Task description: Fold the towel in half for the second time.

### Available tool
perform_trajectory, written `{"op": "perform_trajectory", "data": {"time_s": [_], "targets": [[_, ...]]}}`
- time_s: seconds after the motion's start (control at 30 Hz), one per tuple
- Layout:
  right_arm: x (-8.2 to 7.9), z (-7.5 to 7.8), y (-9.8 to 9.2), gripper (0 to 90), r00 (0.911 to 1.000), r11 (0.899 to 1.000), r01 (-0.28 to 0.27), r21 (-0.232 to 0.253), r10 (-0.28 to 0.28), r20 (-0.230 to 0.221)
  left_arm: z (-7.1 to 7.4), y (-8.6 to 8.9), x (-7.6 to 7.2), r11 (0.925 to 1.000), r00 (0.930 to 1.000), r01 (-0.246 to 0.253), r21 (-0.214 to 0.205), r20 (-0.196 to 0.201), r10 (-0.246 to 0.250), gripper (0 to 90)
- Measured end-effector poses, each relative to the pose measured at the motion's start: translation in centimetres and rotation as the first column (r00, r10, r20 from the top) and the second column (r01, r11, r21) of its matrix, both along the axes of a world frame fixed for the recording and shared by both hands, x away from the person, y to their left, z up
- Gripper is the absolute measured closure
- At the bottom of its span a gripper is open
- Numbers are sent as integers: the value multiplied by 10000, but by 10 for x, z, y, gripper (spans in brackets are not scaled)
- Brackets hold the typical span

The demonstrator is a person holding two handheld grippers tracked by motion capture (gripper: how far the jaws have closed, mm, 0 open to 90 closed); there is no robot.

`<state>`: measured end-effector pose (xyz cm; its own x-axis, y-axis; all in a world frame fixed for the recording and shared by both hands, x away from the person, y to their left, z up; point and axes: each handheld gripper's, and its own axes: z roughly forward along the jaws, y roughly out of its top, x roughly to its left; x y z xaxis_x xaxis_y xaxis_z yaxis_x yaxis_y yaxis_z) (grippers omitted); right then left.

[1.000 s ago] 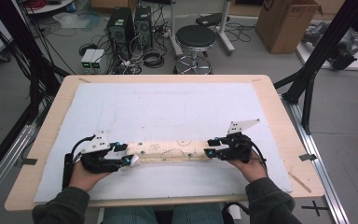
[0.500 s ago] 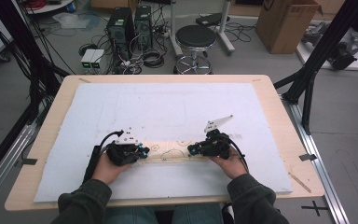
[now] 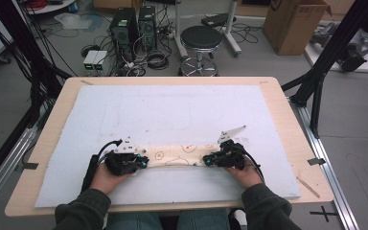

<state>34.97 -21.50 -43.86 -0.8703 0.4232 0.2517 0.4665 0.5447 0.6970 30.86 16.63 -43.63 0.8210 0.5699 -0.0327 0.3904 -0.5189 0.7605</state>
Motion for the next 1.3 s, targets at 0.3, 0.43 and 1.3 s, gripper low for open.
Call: {"op": "perform_trajectory", "data": {"time_s": [0.3,0.43,1.3], "targets": [[-6,-3,-17,822,9994,9995,187,274,-195,288,-2,5,-3,9998,9998,-176,-66,110,176,757],[-7,-2,-15,775,9992,9997,143,216,-151,381,3,8,-4,9991,9996,-147,-402,234,156,682],[1,2,-5,430,9850,9969,22,-791,115,1724,4,11,13,9994,9992,-155,317,-369,166,457]]}}
